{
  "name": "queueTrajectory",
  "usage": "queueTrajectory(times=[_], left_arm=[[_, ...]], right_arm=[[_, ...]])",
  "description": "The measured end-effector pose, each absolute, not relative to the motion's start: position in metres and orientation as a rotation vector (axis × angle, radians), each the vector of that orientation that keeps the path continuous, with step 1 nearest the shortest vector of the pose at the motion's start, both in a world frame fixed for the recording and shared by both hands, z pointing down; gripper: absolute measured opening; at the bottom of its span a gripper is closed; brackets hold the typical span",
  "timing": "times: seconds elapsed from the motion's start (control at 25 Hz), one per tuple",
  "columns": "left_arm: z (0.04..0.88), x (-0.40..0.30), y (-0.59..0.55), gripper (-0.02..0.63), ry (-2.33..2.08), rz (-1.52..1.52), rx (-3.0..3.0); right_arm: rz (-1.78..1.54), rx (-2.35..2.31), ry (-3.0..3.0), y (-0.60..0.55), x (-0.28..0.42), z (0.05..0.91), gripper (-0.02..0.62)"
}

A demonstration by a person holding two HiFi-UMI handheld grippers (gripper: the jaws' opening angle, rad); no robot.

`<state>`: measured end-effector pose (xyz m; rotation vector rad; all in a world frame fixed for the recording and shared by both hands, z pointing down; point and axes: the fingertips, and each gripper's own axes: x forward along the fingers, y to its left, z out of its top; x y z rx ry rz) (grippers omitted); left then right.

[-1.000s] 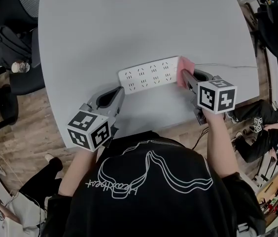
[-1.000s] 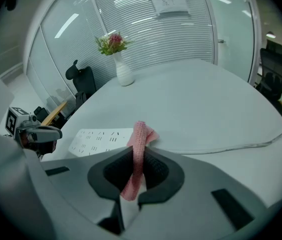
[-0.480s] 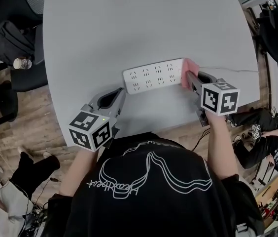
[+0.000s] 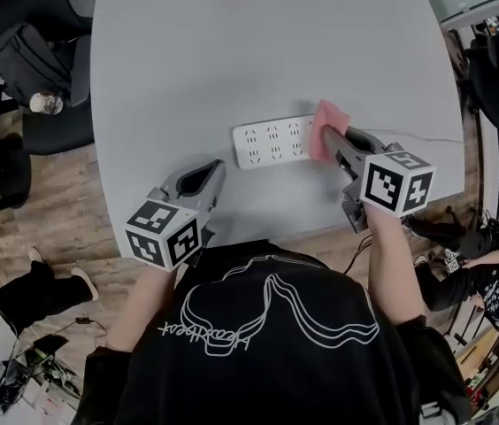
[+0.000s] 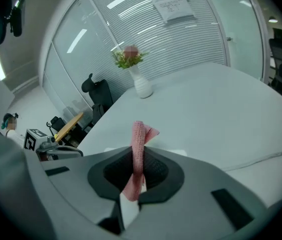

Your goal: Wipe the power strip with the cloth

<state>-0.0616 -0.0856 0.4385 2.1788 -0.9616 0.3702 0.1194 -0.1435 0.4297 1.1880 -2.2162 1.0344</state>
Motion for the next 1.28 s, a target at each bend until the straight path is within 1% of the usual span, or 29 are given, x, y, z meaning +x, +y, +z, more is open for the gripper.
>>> queueTrajectory(times=[0.36, 0.64, 0.92, 1.28], left_arm=[[0.439, -0.077, -0.082, 0.012, -0.993, 0.352, 2.159], [0.444, -0.094, -0.079, 0.012, -1.021, 0.336, 2.121], [0.448, -0.100, -0.077, 0.012, -1.018, 0.334, 2.112], [0.450, -0.104, -0.079, 0.012, -1.024, 0.337, 2.101]], right_arm=[[0.975, 0.927, -2.299, -0.128, 0.032, 0.431, 0.037], [0.917, 0.792, -2.283, -0.115, -0.010, 0.448, 0.037], [0.871, 0.749, -2.245, -0.110, -0.027, 0.464, 0.037], [0.814, 0.754, -2.202, -0.113, -0.027, 0.473, 0.037]])
